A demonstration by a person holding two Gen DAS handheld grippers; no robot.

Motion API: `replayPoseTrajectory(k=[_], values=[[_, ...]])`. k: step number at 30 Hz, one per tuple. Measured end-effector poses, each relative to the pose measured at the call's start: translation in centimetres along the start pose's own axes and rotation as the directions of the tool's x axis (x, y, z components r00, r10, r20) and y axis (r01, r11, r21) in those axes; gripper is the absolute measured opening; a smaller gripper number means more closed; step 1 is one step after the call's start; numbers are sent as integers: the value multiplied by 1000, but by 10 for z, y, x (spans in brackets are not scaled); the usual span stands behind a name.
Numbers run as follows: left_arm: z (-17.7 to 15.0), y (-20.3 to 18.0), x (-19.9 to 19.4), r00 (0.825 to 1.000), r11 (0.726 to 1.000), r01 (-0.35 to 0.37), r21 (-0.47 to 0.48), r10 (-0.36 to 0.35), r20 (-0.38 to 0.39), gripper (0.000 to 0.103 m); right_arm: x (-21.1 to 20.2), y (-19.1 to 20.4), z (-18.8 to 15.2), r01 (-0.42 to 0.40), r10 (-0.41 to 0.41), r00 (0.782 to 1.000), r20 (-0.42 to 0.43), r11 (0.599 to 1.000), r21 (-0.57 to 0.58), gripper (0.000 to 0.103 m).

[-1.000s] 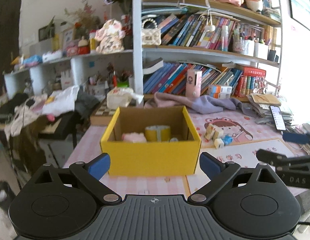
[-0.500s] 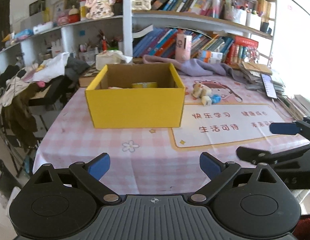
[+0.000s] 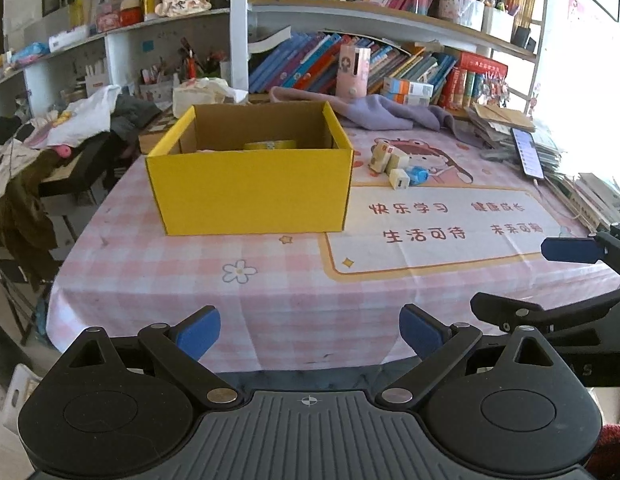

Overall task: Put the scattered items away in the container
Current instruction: 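Withdraw both tools from the box toward the remaining items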

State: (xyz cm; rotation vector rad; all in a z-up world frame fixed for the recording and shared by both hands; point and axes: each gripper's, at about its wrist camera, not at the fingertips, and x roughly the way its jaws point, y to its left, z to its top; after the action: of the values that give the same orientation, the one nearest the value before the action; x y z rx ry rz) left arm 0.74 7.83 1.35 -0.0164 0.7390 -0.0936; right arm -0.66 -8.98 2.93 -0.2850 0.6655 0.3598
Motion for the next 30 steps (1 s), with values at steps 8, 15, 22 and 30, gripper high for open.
replayPoseTrajectory(k=[8,15,22,30], values=[[9,-19,13,999,999,39,28,-39,-12,98,1,-21,-6,54,-54,998,-16,998,37,89],[20,-47,28,995,991,100,93,-98,-25,98,4,-47,-12,103,-100,994,-38,991,86,89],[32,-71,46,989,979,148,140,-143,-40,98,8,-74,-15,143,-136,989,-59,979,146,89],[46,-97,66,983,963,182,201,-179,-34,98,23,-107,-13,164,-154,986,-65,967,196,89]])
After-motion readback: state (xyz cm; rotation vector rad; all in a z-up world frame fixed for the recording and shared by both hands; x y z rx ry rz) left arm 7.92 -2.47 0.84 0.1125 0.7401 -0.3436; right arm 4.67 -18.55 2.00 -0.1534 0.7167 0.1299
